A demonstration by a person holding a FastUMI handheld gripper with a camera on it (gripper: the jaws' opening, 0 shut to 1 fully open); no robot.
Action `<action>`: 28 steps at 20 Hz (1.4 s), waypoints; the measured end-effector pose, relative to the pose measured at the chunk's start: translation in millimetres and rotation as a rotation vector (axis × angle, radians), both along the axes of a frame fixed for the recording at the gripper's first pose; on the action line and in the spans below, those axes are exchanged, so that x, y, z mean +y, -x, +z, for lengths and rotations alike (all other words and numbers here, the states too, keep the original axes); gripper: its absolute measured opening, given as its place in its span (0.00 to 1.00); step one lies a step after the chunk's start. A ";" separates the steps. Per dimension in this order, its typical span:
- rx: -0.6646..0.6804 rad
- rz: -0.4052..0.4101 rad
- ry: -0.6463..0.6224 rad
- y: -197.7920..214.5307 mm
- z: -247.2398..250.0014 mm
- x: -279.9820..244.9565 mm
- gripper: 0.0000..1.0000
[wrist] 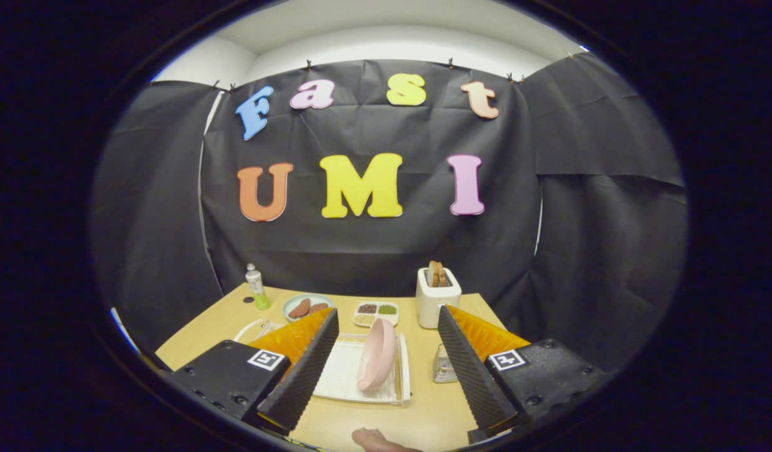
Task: Take the plate from the dish rack, then take the spoon from the basket and place it into the plate.
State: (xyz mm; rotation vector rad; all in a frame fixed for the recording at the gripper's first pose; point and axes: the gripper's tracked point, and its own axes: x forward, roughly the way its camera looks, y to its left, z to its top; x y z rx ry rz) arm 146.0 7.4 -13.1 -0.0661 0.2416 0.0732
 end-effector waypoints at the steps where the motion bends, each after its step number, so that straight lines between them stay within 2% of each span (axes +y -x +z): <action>1: 0.045 -0.002 0.019 -10.4 -7.6 2.0 1.00; 7: 0.314 -0.020 0.111 -79.5 -56.0 11.6 1.00; 12: 0.547 -0.151 0.194 -121.5 -90.6 -4.8 1.00; 18: 0.764 -0.192 0.353 -146.5 -114.6 -12.5 1.00; 20: 0.764 -0.194 0.403 -159.5 -111.0 -10.8 0.97; 23: 0.838 -0.277 0.465 -161.8 -119.9 -15.9 0.78; 26: 0.912 -0.376 0.457 -158.8 -121.6 -11.3 0.59; 28: 0.932 -0.396 0.451 -159.9 -124.6 -3.0 0.47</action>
